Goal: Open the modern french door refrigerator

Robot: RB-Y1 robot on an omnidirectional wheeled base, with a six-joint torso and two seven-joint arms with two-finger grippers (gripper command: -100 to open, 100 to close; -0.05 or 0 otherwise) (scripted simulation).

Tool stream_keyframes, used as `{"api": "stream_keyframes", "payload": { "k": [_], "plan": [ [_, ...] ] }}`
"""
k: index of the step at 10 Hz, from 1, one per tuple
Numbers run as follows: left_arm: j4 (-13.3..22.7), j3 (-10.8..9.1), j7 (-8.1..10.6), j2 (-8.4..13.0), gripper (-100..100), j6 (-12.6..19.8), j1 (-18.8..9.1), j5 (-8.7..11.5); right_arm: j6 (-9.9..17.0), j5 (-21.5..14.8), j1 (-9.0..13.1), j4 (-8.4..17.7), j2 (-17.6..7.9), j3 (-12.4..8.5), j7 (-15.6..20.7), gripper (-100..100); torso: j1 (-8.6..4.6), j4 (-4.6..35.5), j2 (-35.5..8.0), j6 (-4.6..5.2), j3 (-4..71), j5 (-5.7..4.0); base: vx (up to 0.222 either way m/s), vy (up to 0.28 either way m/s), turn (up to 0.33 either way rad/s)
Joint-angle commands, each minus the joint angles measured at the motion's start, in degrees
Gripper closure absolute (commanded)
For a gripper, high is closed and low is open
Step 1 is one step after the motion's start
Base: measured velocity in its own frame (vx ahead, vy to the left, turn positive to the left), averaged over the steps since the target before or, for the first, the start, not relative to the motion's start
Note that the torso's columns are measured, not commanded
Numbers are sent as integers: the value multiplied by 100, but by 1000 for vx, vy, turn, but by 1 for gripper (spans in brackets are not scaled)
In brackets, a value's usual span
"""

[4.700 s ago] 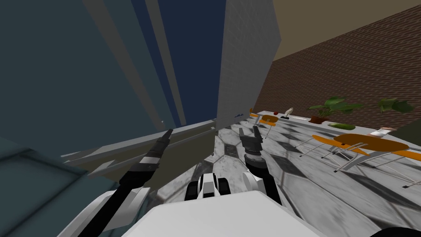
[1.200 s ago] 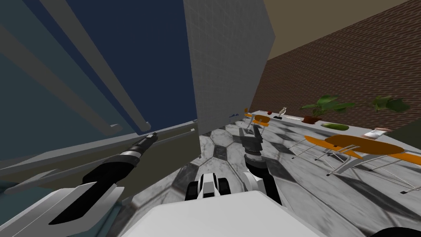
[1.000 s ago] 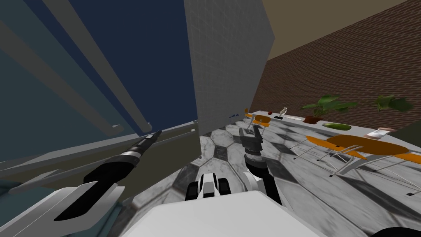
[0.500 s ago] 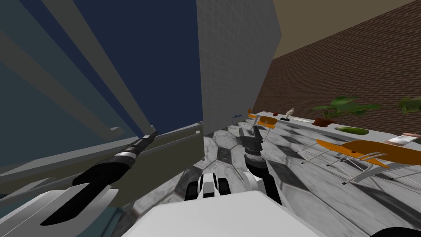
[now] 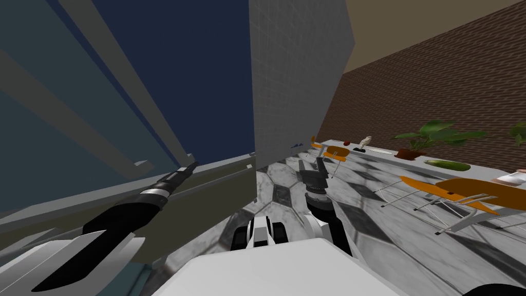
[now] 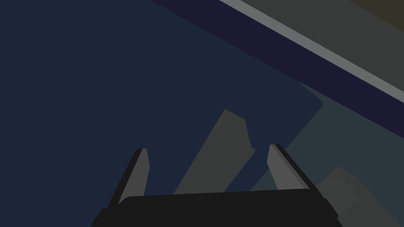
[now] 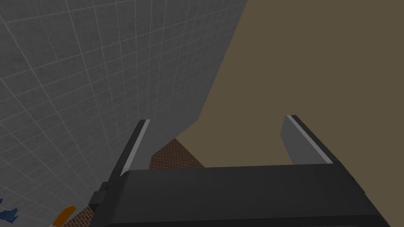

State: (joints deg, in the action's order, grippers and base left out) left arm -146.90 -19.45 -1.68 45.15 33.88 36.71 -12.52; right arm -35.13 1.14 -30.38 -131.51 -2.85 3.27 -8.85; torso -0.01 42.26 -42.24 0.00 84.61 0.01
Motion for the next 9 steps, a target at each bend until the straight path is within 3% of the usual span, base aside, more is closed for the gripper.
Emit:
{"api": "stream_keyframes", "payload": {
  "k": [1, 2, 9],
  "plan": [
    [57, -132, 68, -46, 100, 183, 21, -69, 0, 0, 0, 0, 0, 0, 0, 0, -7, 4, -12, 0, -8, -3, -20, -214, 142],
    [57, -132, 68, -46, 100, 183, 21, -69, 0, 0, 0, 0, 3, 2, 0, 0, -72, 8, -22, -4, -16, -19, -34, -260, 89],
    [252, -596, 308, -208, 100, 830, 97, -310, 0, 0, 1, 0, 3, 3, 0, 0, 3, 4, -6, 0, -7, 0, -21, -285, 90]
  ]
}}
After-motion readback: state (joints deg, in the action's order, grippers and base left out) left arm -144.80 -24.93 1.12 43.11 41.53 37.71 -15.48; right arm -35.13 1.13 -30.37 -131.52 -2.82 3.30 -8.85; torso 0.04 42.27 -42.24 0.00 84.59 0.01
